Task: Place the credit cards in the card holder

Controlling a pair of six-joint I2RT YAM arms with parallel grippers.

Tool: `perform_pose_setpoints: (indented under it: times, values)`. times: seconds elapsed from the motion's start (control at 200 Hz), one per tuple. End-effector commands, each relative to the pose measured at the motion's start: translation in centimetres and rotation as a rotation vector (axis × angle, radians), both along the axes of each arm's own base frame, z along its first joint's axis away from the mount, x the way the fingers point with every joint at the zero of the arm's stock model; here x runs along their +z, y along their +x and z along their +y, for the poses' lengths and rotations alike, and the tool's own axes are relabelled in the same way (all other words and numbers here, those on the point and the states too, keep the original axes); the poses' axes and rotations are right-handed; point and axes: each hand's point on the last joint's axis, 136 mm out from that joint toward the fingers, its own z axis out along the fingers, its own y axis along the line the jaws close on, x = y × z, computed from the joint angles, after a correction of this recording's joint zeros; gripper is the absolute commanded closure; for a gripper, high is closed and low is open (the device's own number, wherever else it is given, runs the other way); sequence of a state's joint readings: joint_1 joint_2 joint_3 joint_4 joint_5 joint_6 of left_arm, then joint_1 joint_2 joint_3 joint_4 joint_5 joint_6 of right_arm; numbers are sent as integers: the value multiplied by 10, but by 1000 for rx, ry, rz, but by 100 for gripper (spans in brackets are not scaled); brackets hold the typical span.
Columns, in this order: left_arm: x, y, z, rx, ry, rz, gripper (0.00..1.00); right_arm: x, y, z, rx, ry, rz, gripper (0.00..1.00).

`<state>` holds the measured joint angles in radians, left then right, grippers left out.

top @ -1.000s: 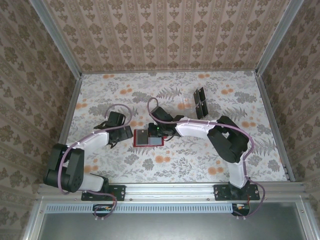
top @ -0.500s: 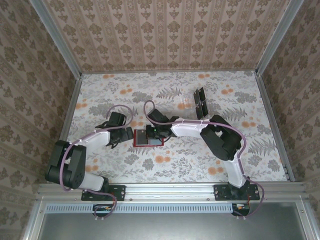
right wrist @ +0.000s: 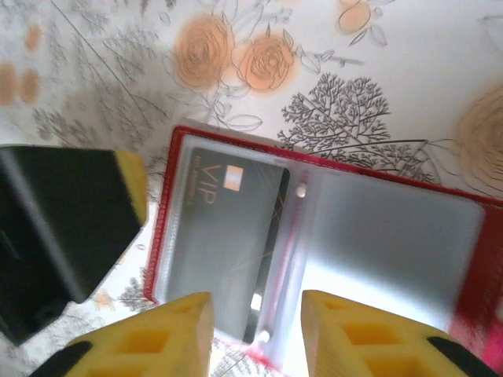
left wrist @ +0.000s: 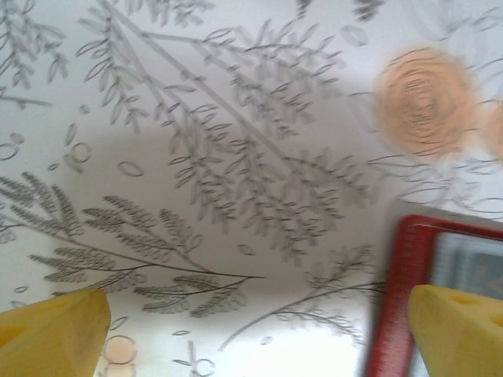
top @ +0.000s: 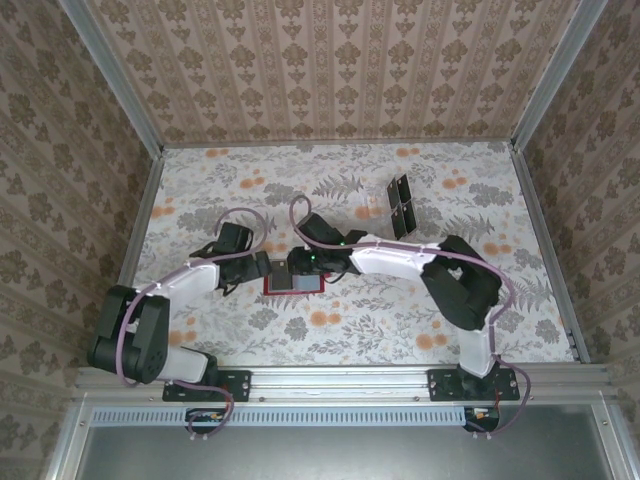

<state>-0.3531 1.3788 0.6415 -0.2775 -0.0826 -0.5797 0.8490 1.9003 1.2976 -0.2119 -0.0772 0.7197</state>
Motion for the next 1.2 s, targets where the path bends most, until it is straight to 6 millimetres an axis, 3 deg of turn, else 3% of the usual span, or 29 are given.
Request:
perform_pose_setpoints:
  times: [0.0, 0.105, 0.285, 0.61, 0.805, 1.195]
  values:
    - [22, 11, -21, -68, -89, -70, 0, 6, -1, -36, -40, -138, -56, 47]
    - [26, 14, -32, -92, -138, -84, 0, -3, 0, -58, -63, -256, -78, 35]
    - [30, 16, -43, -120, -193, -103, 0, -20, 3, -66, -67, -331, -78, 34]
    - [33, 15, -62, -180, -300, -151, 0, -54, 3, -73, -75, -380, -33, 46]
    - [27, 15, -73, -201, -362, -162, 0, -64, 2, -76, -84, -378, -12, 53]
    - [9, 13, -86, -231, -388, -148, 0, -75, -1, -77, -91, -366, 18, 55]
